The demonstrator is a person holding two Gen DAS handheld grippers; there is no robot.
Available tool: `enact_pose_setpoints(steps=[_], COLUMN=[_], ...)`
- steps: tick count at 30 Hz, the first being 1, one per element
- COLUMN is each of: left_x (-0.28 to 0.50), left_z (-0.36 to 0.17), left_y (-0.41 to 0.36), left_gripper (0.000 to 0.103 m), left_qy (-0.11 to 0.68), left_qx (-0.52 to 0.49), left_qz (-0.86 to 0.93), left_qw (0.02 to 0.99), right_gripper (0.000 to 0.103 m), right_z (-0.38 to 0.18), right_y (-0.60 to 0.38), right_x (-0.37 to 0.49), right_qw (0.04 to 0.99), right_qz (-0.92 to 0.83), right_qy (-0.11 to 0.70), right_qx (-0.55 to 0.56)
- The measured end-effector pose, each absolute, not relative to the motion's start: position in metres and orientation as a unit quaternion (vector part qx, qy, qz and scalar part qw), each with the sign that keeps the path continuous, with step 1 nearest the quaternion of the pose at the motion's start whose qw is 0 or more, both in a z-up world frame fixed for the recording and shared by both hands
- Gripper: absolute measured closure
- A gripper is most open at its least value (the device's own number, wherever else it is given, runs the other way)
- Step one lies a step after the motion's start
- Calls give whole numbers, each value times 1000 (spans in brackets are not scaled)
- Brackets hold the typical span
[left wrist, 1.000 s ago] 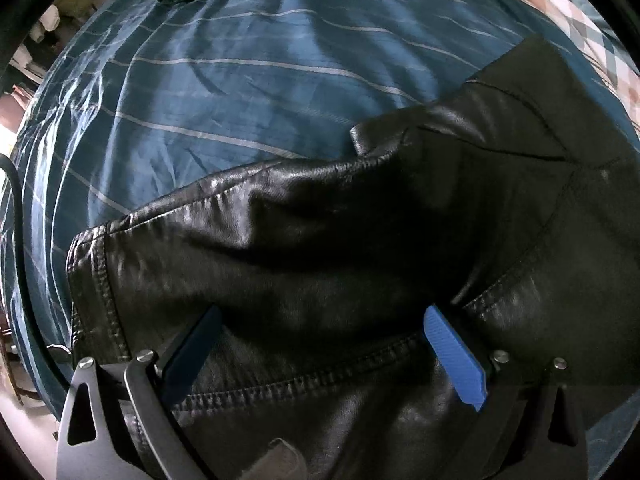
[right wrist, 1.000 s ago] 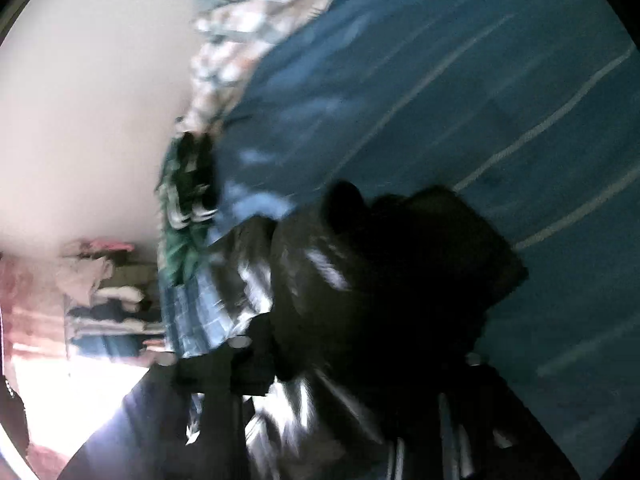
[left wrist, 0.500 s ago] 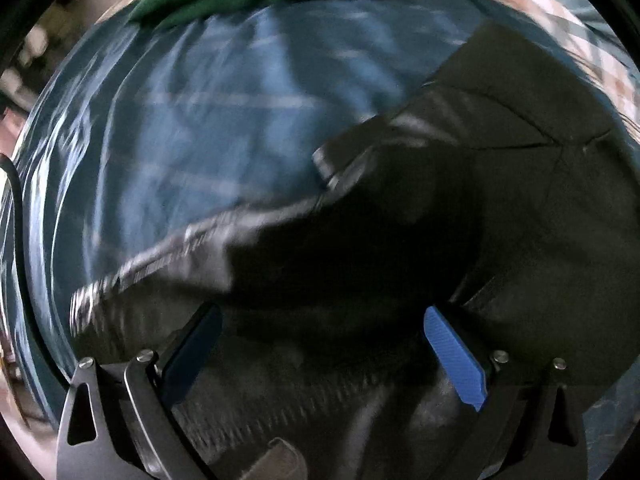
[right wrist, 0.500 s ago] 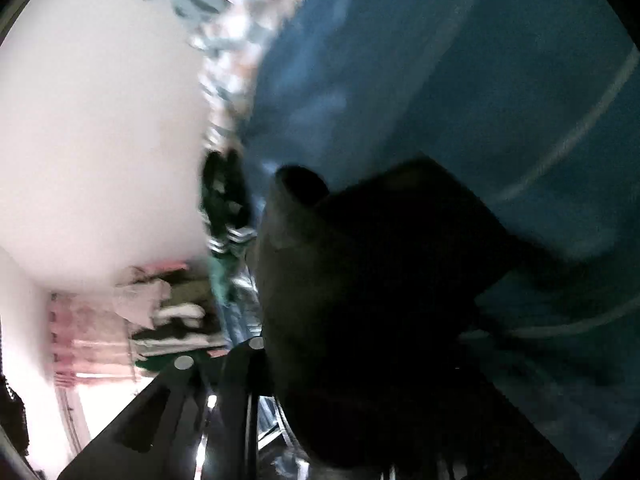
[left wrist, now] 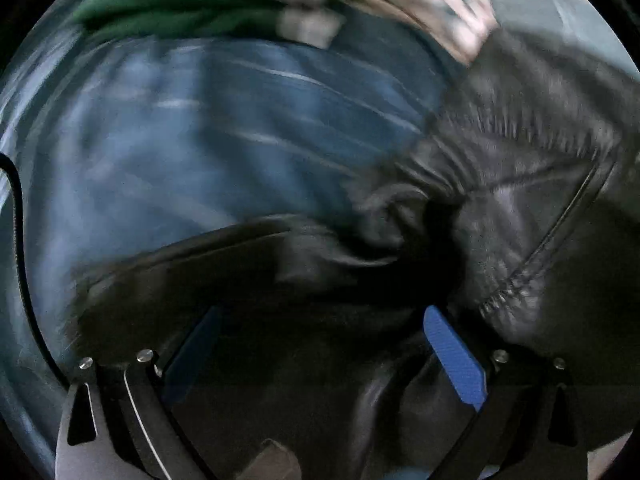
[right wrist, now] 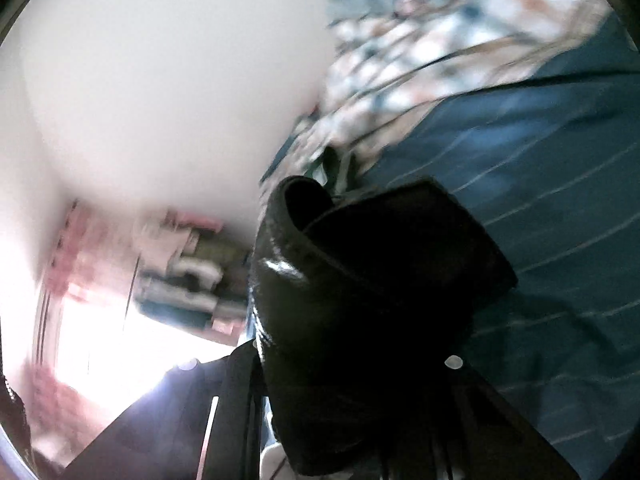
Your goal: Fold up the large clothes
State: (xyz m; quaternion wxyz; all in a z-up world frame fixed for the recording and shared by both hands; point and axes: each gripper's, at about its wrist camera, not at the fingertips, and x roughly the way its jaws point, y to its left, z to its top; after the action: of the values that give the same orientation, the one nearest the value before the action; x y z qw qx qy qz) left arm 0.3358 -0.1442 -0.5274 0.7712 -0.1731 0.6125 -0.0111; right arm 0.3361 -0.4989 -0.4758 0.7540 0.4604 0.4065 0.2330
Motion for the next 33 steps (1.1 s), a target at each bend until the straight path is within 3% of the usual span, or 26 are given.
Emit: enact_pose_setpoints(steps=[6, 16, 20, 22, 23, 24, 25, 26, 31, 32, 33], left_x=[234, 106, 88, 87, 90, 92, 96, 100, 118, 120, 122], left_z=[-485, -469, -455, -443, -436, -433, -427, -421, -417, -420, -424], left_y=[-12, 78, 84, 84, 82, 82, 80, 79, 75, 73, 70], left_gripper=[0, 0, 0, 0, 0, 0, 0, 0, 0, 0, 0], left_qy=[589, 575, 565, 557, 551, 547, 540, 532, 524, 525, 526], left_qx=[-227, -234, -250, -258, -259, -260, -261, -261, -254, -253, -250], left_qz=[124, 257, 261, 256, 252, 251, 247, 243, 237, 234, 231], left_qw=[766, 741, 742, 746, 752, 755, 761, 768, 778, 779, 779], right_gripper=[87, 86, 84, 71, 53, 24, 9, 4, 5, 10, 30], right_z=[-488, -618, -615, -592, -579, -565, -556, -546, -510, -508, -507], right_y=[-383, -232, -216, -214, -214, -214, -214, -214, -246, -256, -264], right_x=[308, 231, 236, 239, 240, 238, 239, 236, 247, 256, 271], right_qw=[684, 583, 587, 598, 596, 593, 589, 584, 583, 597, 612], right_qz=[333, 333, 329, 343, 357, 371, 380, 391, 365, 346, 327], right_qy=[469, 658, 690, 687, 687, 687, 689, 691, 707, 704, 698], right_qx=[448, 341, 267, 228, 213, 195, 183, 170, 164, 168, 177])
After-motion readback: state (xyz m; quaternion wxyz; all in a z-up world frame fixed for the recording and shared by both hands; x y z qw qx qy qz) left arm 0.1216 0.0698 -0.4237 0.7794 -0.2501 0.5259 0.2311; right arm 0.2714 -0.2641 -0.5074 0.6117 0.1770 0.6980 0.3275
